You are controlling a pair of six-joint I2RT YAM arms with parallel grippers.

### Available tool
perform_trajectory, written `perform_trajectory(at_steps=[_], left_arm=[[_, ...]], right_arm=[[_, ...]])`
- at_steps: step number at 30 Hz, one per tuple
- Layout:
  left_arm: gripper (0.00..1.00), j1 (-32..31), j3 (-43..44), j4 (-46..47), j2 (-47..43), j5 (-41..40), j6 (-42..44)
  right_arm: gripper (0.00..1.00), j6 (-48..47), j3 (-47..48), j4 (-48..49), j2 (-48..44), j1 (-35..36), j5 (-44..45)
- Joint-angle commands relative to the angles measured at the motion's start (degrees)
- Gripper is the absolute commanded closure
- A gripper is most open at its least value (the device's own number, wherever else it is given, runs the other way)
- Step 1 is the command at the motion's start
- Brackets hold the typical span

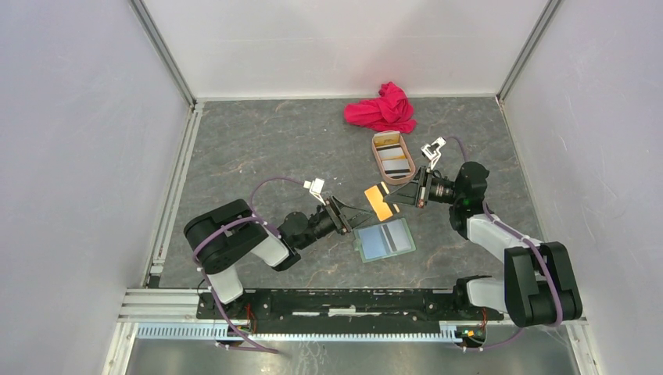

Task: Put the credit cards into the card holder
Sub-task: Pick up the credit card from the storage box.

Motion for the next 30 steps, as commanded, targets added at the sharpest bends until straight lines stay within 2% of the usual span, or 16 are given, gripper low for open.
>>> perform_trajectory(at_steps=[1, 8, 13, 21, 28, 29, 30], left_arm=[[0.33, 0.06, 1.42, 13.27, -1.72, 1.38, -1.91], [0.33, 0.04, -1.50, 13.26, -6.43, -0.63, 0.34], [0.34, 0.04, -0.37, 13.26, -5.29, -0.92, -0.29], [0.43, 0.05, 2.04, 13.28, -2.62, -1.26, -1.24], [0.65, 0.09, 3.85, 13.31, -1.63, 0.42, -1.34], [0.71, 0.04, 4.02, 13.33, -1.46, 0.76, -1.36], [0.87, 0.04, 4.24, 13.28, -1.28, 1.30, -1.31]], right_arm=[[1.00, -1.18, -0.21, 1.09, 0.46, 0.69, -0.25], [1.00, -2.75, 0.29, -0.13, 0.61, 0.71, -0.03], [1.00, -2.87, -0.47, -0.26, 0.60, 0.76, 0.46], [1.00, -3.16, -0.73, -0.14, 0.55, 1.45, 0.83], [1.00, -3.32, -0.71, -0.14, 1.01, 1.93, 1.00], [1.00, -3.41, -0.81, -0.17, 0.93, 1.91, 0.98], [1.00, -3.49, -0.82, -0.14, 0.82, 1.93, 1.05]])
